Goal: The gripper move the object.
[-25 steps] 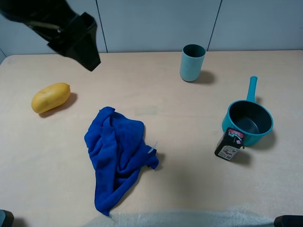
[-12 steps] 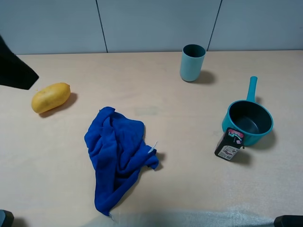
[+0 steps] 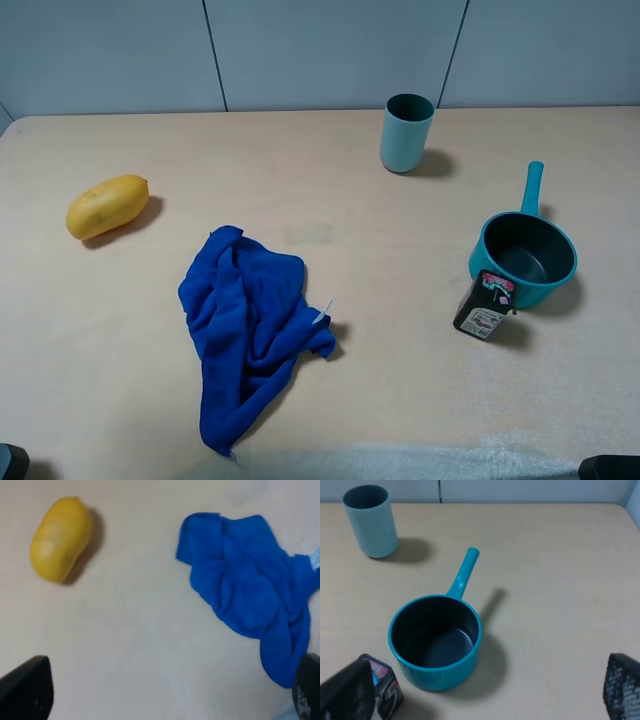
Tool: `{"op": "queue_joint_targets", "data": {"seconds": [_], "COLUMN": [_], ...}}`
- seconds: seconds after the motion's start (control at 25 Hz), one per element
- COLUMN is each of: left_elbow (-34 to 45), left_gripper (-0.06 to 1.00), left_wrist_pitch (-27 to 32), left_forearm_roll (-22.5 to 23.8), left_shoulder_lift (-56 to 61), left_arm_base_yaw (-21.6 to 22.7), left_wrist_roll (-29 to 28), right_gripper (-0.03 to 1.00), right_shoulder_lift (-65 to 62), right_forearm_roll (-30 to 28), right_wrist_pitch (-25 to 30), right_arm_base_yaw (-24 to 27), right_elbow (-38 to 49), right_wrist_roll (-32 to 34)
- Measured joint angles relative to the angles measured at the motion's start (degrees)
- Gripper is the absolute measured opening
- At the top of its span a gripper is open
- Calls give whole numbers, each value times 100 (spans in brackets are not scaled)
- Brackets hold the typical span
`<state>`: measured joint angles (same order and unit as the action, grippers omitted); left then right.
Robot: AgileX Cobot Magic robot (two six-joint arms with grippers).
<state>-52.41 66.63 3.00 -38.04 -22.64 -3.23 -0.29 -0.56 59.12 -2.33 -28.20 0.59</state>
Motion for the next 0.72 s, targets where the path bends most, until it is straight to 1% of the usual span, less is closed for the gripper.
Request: {"op": "queue_joint_targets", "data": {"seconds": [0.2, 0.36, 0.52, 0.64, 0.72], "left_elbow": [658, 1212, 1747, 2140, 2364], "left_gripper": [97, 97, 97, 97, 97], "left_wrist_pitch": [-13, -24, -201, -416, -501], "left_forearm_roll": [-60, -67, -81, -113, -152], "left_shoulder_lift": [1164, 2139, 3010, 3534, 3788], "left_arm_base_yaw": [896, 1465, 1943, 2188, 2268], "left_wrist_roll": [217, 254, 273, 278, 323], "right_gripper": [69, 69, 69, 69, 69], "right_shoulder_lift": [0, 0, 0, 0, 0], "right_forearm_roll": [0, 0, 0, 0, 0], "right_wrist_pitch": [0, 0, 0, 0, 0], "right_arm_base_yaw": [0, 0, 0, 0, 0], "right_elbow": [0, 0, 0, 0, 0], "right_wrist_roll": [0, 0, 0, 0, 0]}}
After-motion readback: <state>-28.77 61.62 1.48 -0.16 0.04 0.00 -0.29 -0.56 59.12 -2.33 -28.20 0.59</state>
